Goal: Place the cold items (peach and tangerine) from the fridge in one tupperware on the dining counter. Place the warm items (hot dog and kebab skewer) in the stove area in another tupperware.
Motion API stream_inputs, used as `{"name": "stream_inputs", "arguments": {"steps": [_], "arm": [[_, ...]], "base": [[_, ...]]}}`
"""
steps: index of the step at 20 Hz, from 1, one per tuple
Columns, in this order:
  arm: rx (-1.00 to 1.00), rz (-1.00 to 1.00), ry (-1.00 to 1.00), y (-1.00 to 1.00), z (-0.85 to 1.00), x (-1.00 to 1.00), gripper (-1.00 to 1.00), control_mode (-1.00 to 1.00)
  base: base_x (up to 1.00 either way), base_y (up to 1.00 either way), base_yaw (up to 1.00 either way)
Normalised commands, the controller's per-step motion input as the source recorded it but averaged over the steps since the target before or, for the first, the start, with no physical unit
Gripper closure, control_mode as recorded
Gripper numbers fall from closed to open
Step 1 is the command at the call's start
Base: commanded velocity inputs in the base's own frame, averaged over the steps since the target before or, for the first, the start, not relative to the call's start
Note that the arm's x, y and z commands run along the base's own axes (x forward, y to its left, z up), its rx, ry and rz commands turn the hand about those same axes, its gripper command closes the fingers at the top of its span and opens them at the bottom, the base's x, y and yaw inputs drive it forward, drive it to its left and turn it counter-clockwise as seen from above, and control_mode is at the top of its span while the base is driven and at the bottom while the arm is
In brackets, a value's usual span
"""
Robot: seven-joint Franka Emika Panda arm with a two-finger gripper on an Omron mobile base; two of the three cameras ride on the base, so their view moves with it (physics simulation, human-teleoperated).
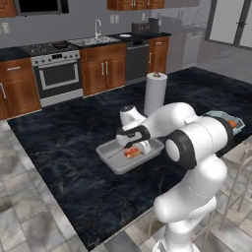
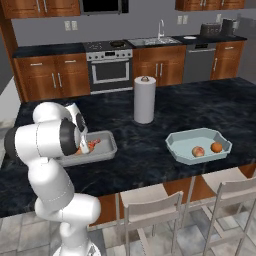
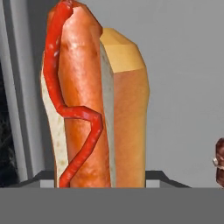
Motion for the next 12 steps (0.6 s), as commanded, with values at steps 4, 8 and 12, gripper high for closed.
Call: {"name": "stream_inputs", "arguments": {"steps": [4, 8, 12], "arm": [[0.00, 0.00, 0.00, 0.10, -0.13, 0.03, 1.00, -1.00], [0.00, 0.00, 0.00, 0.08, -0.14, 0.02, 1.00, -1.00], [0.00, 0.00, 0.00, 0.11, -0.10, 0.03, -1.00, -1.00]], "base": [[0.00, 0.00, 0.00], [0.00, 0.00, 0.00], [0.00, 0.00, 0.00]]}}
